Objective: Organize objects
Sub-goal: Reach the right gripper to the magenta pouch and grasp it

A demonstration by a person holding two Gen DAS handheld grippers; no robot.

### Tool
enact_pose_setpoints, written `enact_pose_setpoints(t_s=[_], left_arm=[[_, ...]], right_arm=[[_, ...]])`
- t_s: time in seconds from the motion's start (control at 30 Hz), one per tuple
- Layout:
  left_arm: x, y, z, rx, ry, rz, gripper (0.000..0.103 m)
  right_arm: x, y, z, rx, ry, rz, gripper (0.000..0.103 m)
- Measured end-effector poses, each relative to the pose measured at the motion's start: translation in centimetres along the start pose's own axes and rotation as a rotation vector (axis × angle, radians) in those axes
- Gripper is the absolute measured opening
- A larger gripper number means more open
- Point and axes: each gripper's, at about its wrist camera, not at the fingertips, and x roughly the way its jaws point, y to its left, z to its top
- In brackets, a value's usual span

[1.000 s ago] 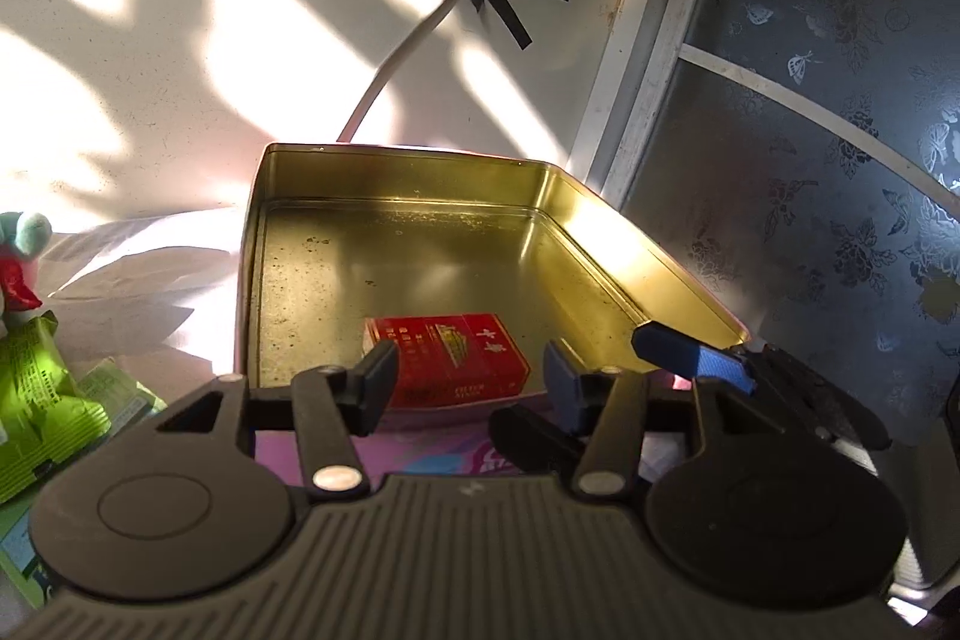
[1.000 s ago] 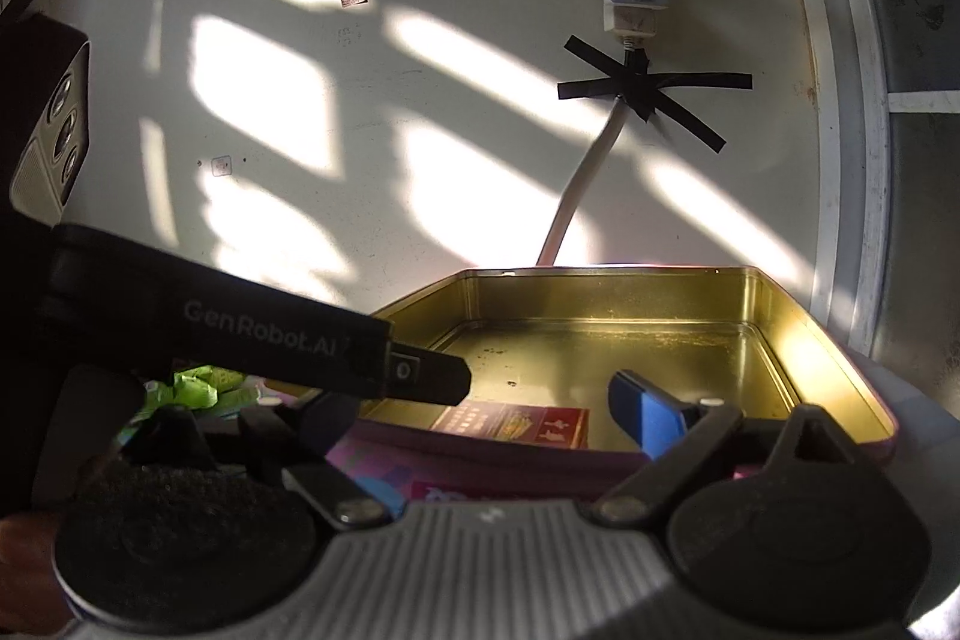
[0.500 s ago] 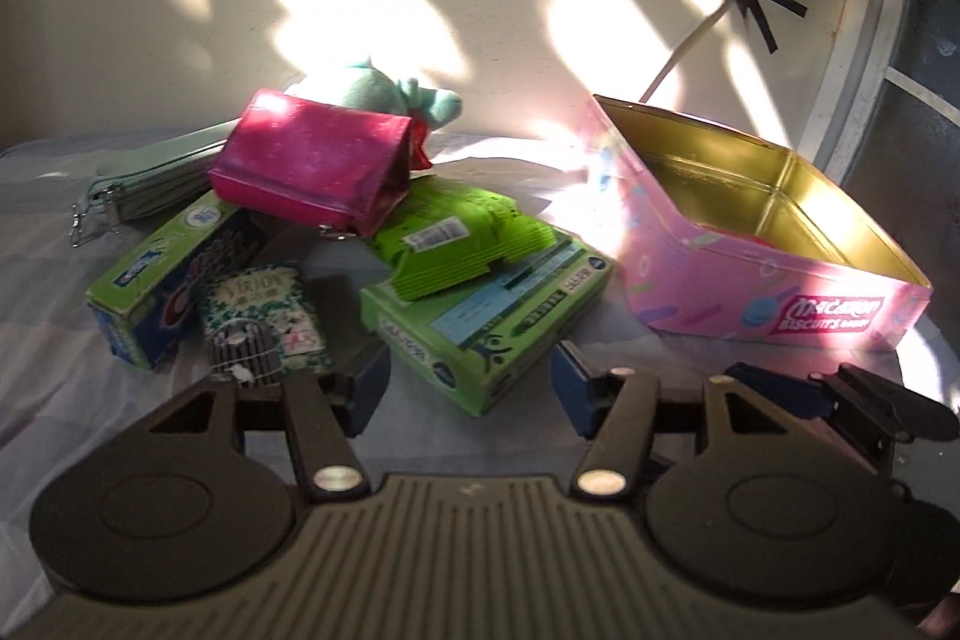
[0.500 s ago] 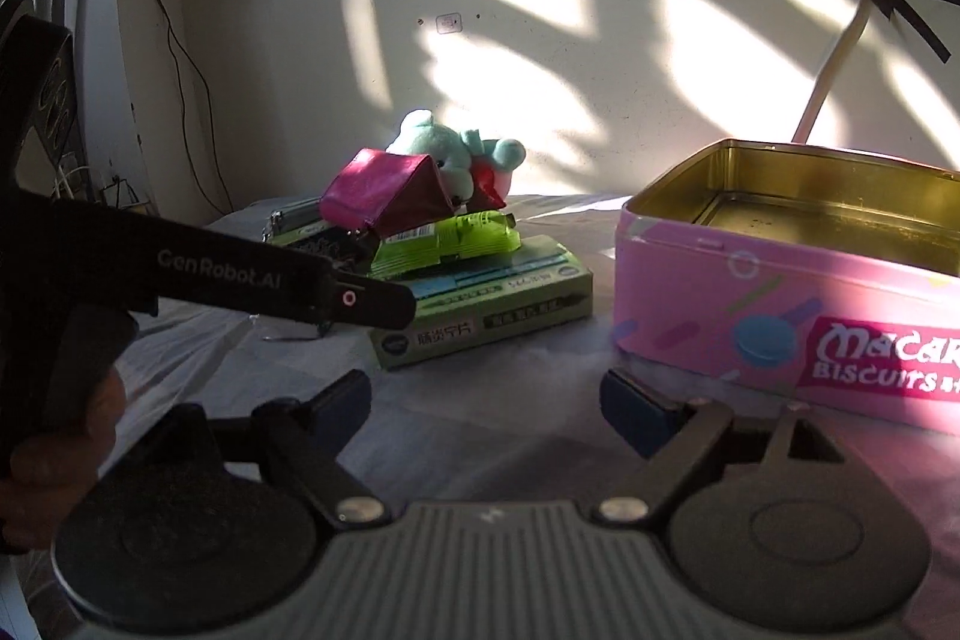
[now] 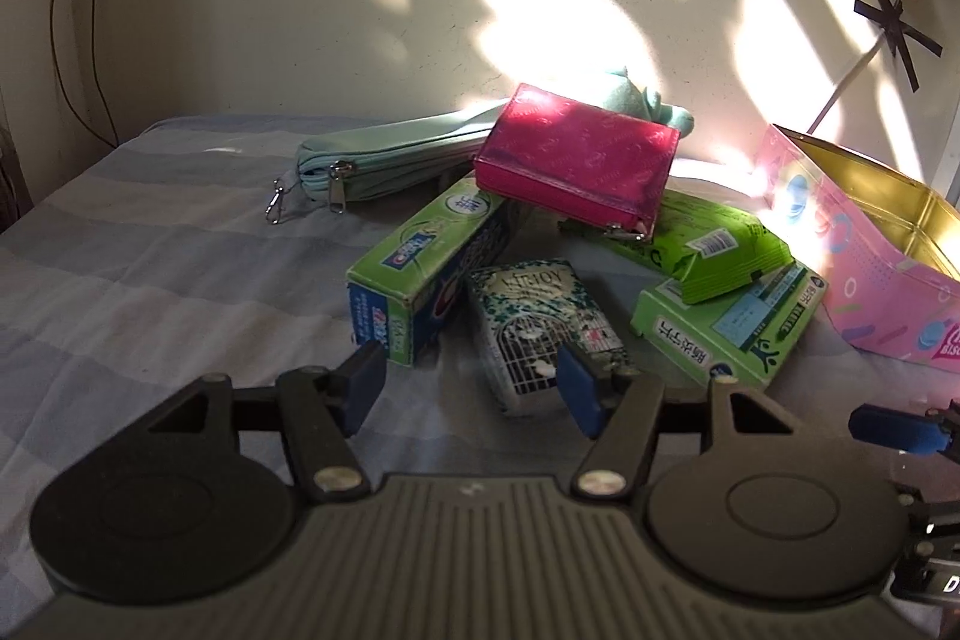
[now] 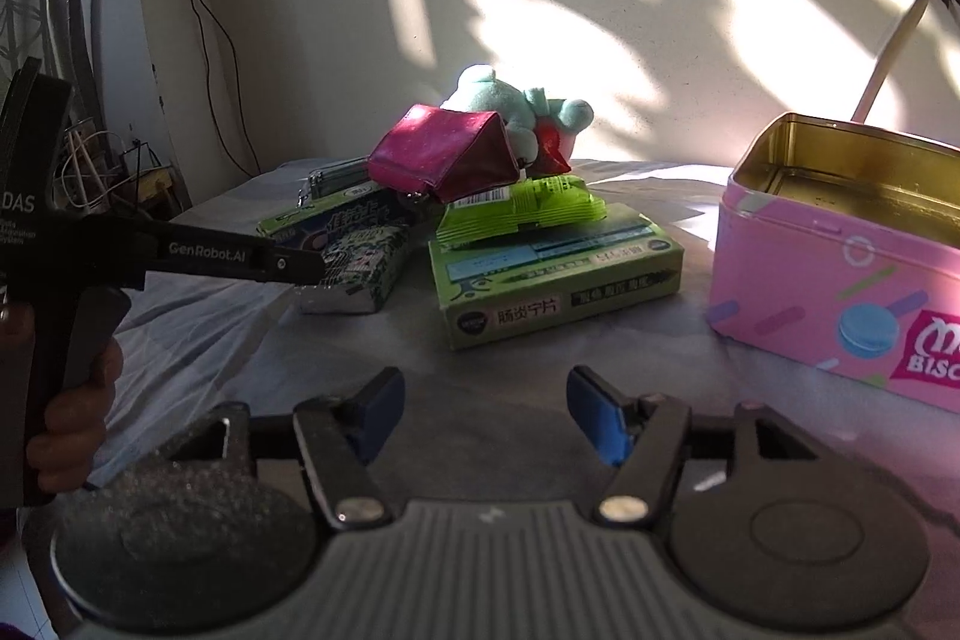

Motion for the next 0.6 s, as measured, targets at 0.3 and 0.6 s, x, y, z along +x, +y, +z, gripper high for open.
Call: enact_pose_setpoints(t_s=[0.3, 0.6], left_arm=[[1.7, 3.6, -0.4, -0.082, 0.019, 0.061, 0.065], [1.8, 3.4, -0.6, -0.086, 0.005, 0.028, 0.073]], right_arm=[[1.7, 0.4, 1.9, 0.062, -0.002, 0.07, 0.024], [5.0, 0.2, 6.9, 0.081, -0.072, 0.117, 0.027]])
